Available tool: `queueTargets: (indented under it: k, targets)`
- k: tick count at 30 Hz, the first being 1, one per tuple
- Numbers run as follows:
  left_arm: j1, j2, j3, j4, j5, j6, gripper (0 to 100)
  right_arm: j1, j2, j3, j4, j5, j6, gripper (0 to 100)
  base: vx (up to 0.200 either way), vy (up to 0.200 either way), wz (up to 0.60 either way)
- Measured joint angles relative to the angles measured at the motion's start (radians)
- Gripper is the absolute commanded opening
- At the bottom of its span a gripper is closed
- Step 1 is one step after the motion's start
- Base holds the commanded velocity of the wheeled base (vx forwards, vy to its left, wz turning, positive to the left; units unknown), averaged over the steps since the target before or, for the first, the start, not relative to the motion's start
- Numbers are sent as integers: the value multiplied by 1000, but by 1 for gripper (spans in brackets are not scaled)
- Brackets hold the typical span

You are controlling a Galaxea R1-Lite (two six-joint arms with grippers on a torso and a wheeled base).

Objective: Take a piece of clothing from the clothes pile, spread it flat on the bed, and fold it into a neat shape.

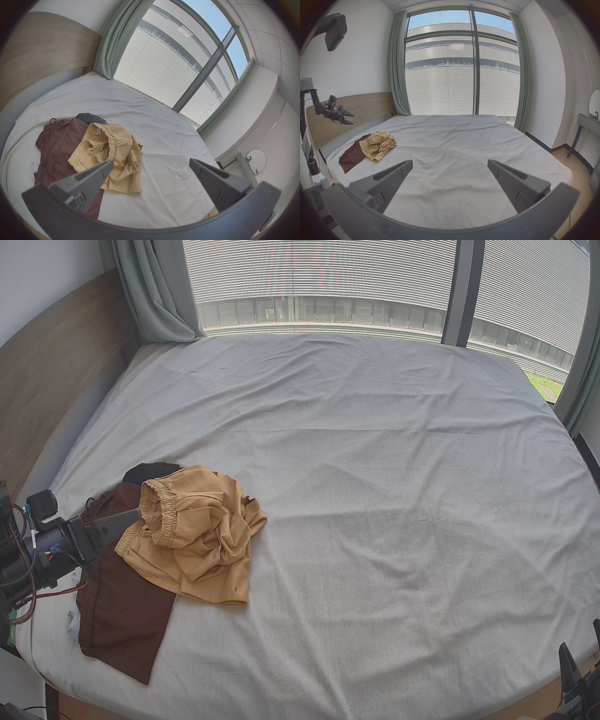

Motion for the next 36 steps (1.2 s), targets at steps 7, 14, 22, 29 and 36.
queueTargets:
  k: [7,14,22,29,36]
  targets:
    - [2,134,-32,-108,1,-3,100,0,0,0,-1,0,-1,100,0,0,0]
    - [9,257,-99,-139,2,-4,100,0,0,0,-1,0,-1,100,0,0,0]
    - [20,370,-176,-142,5,1,100,0,0,0,-1,0,-1,100,0,0,0]
    - [21,450,-215,-174,10,1,100,0,0,0,-1,0,-1,100,0,0,0]
    - [22,525,-248,-207,11,1,100,0,0,0,-2,0,0,100,0,0,0]
